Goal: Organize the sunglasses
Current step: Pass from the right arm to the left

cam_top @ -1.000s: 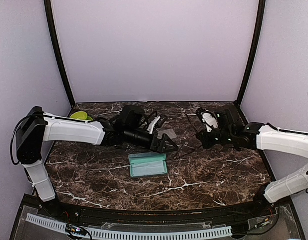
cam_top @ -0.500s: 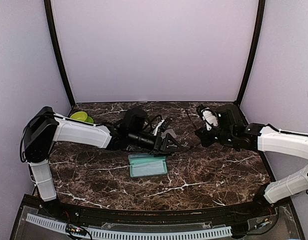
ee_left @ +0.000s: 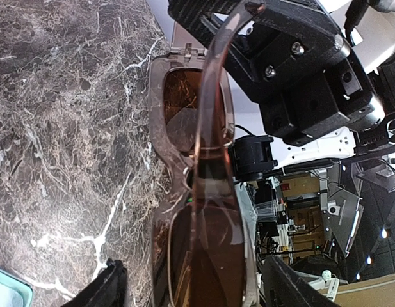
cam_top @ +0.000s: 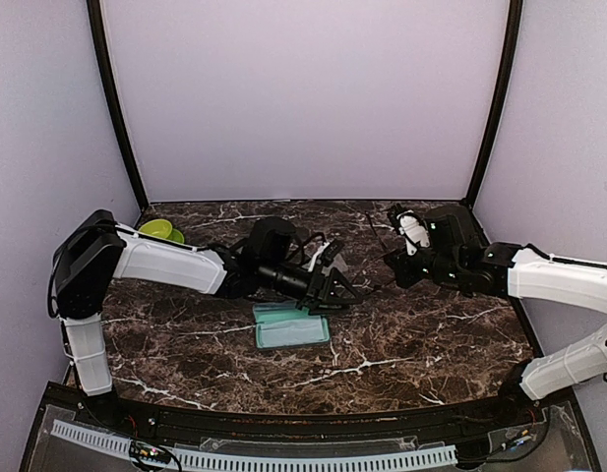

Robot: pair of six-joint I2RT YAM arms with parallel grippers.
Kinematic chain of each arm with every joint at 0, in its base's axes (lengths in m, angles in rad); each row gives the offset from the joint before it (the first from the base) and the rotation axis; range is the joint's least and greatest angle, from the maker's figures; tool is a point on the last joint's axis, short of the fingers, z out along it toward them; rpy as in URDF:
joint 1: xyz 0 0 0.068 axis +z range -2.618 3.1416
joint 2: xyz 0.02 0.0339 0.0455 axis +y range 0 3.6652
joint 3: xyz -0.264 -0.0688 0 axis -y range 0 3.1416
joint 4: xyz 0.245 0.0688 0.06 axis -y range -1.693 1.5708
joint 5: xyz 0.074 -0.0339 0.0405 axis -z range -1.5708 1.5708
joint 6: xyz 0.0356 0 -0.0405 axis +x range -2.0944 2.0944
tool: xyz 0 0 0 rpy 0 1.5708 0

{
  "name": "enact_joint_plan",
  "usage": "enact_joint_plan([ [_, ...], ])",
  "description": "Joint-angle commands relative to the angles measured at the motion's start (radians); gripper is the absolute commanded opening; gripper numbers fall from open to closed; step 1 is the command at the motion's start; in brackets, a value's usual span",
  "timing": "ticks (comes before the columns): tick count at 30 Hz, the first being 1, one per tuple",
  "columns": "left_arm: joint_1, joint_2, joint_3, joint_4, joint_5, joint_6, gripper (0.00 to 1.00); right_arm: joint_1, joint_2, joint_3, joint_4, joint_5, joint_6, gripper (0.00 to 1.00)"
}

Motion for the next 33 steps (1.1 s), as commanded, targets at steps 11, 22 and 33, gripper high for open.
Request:
enact_joint_plan([
  [11,-0.006,0.021,0.034,0.055,0.048,-0.045,0.59,0.021,-0.003,-0.008,0.052,0.021,0.007,0.00],
  [22,-0.006,0.028,0.036,0.082,0.070,-0.078,0.41,0.030,0.007,-0.006,0.050,0.041,0.004,0.00],
  [33,-0.006,0.029,0.037,0.082,0.069,-0.073,0.25,0.030,0.007,-0.003,0.028,0.042,-0.001,0.09],
])
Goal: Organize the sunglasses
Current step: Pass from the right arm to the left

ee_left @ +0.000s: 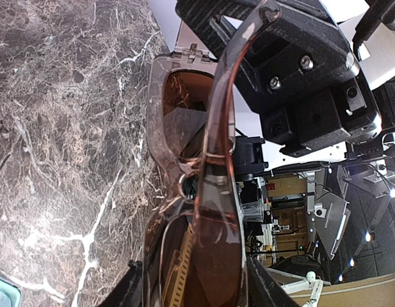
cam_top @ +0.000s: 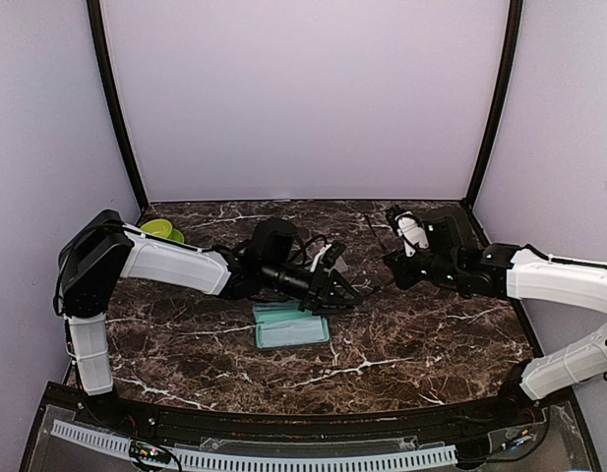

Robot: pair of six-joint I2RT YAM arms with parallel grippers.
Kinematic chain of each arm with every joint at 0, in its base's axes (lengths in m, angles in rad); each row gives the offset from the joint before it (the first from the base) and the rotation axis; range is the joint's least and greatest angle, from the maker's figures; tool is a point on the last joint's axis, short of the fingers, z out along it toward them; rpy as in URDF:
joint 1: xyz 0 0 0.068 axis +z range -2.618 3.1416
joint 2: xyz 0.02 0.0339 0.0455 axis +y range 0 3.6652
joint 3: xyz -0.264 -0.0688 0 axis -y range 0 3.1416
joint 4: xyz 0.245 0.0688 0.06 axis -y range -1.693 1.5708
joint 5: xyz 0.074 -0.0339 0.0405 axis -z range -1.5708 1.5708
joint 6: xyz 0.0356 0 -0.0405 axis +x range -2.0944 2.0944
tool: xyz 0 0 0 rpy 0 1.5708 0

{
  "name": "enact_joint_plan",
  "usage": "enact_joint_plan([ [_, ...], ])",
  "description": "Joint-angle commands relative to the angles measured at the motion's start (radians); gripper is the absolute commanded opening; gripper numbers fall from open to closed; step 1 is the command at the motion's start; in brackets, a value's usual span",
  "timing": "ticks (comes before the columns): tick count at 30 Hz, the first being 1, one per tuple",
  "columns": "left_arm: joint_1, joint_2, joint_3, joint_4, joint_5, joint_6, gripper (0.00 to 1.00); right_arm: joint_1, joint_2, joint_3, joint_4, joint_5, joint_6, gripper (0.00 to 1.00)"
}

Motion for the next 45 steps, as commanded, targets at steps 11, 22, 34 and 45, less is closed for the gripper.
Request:
enact_joint_plan([
  [11,-0.004,-0.014,0.020,0.005,0.010,0.052,0.14,0.011,-0.015,-0.006,-0.019,0.018,0.007,0.27],
  [22,0.009,-0.026,0.031,-0.068,-0.025,0.124,0.12,0.011,-0.092,-0.008,-0.080,0.002,0.016,0.46],
  [34,0.012,-0.030,0.073,-0.206,-0.083,0.256,0.11,0.007,-0.076,0.078,-0.111,-0.049,0.066,0.51],
  [45,0.008,-0.037,0.083,-0.258,-0.137,0.304,0.10,0.009,0.099,0.233,-0.174,-0.033,0.132,0.50],
])
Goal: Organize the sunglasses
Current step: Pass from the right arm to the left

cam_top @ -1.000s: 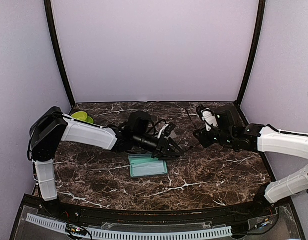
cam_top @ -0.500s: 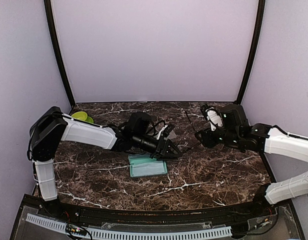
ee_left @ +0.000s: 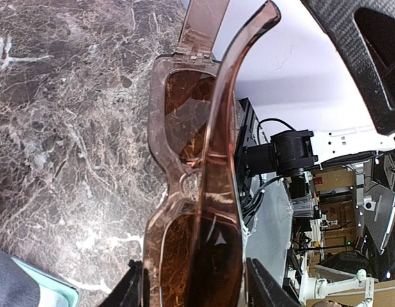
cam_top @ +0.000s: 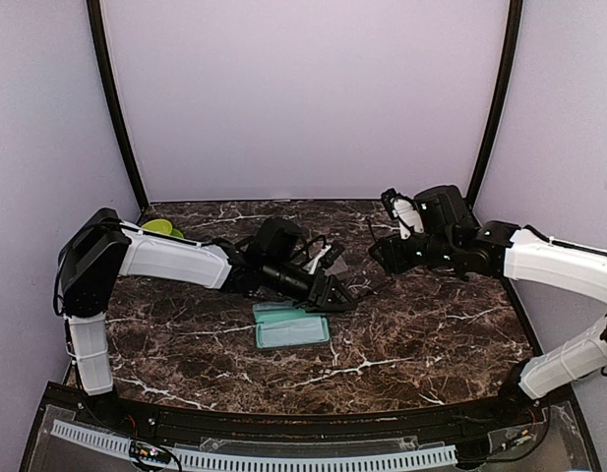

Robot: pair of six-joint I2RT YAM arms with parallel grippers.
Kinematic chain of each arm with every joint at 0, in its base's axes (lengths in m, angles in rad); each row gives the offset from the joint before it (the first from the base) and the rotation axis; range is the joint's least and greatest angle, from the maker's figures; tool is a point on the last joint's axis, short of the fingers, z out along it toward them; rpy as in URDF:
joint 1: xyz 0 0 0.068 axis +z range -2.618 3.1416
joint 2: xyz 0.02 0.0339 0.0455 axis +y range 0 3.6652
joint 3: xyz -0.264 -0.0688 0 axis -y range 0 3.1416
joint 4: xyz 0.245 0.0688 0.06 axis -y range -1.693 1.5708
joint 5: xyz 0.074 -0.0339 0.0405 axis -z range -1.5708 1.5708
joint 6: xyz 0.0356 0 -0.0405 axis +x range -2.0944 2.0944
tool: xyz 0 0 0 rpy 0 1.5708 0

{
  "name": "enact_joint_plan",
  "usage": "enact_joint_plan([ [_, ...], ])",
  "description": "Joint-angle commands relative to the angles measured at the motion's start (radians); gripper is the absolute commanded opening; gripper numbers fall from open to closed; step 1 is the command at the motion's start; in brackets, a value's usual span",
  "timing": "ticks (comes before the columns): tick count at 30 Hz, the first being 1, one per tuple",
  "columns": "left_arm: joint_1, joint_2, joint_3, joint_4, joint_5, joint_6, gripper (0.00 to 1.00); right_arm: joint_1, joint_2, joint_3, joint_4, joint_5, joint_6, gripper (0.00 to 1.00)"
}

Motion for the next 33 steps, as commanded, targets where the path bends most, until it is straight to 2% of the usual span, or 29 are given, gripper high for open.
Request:
enact_joint_plan([
  [1,-0.001,-0.037,0.030,-0.030,-0.033,0.046,0.10,0.006,0.054,0.069,-0.035,0.015,0.041,0.50],
  [12,-0.003,-0.047,0.048,-0.068,-0.060,0.074,0.10,0.006,0.102,0.068,-0.123,0.052,0.063,0.50],
  [33,-0.003,-0.057,0.044,-0.063,-0.077,0.083,0.09,0.015,0.077,-0.010,-0.138,0.061,0.091,0.50],
])
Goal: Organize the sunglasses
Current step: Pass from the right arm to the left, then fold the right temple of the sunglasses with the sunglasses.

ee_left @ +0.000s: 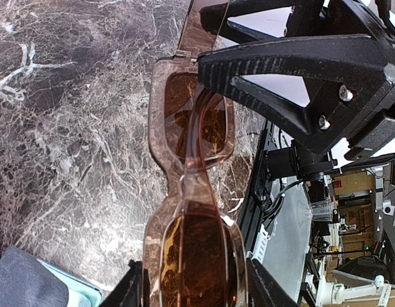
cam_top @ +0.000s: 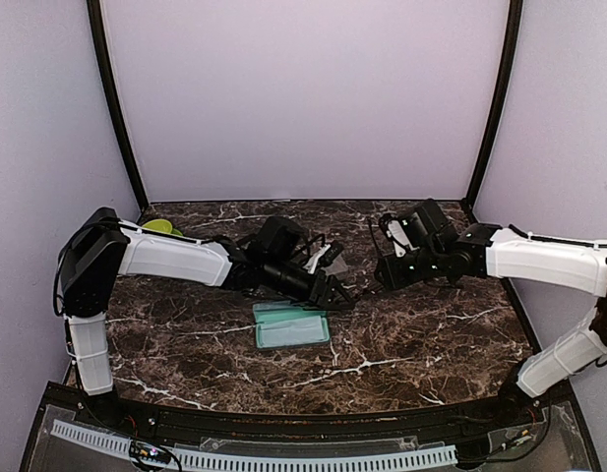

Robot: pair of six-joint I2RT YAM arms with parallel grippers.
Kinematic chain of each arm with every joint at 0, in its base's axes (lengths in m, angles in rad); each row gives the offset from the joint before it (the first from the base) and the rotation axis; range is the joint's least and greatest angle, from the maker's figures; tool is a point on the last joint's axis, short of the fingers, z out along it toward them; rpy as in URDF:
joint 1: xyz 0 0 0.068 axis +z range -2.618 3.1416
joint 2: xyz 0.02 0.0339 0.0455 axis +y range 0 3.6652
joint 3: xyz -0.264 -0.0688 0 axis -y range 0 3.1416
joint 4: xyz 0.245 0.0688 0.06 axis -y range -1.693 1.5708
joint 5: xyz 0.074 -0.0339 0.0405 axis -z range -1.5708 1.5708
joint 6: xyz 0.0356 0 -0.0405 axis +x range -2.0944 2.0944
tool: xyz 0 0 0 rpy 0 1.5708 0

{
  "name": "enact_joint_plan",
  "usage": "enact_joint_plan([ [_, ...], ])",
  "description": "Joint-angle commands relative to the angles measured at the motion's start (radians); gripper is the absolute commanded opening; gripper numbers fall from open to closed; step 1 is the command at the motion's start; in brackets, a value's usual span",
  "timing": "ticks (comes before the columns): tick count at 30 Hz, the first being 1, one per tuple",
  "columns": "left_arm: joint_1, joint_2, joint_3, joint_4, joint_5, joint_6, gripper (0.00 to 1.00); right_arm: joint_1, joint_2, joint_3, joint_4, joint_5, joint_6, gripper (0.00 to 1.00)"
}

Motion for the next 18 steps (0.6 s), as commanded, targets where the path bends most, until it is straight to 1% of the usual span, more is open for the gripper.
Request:
enact_joint_plan([
  [1,-0.003,-0.056,0.019,0.012,-0.001,0.017,0.09,0.014,-0.026,-0.020,0.006,0.006,0.019,0.51],
  [9,-0.003,-0.052,0.017,0.004,-0.003,0.032,0.09,0.015,-0.067,-0.014,0.004,0.025,0.027,0.51],
  [18,-0.007,-0.055,0.001,-0.016,0.009,0.067,0.09,-0.008,-0.071,0.024,0.033,-0.028,0.005,0.51],
])
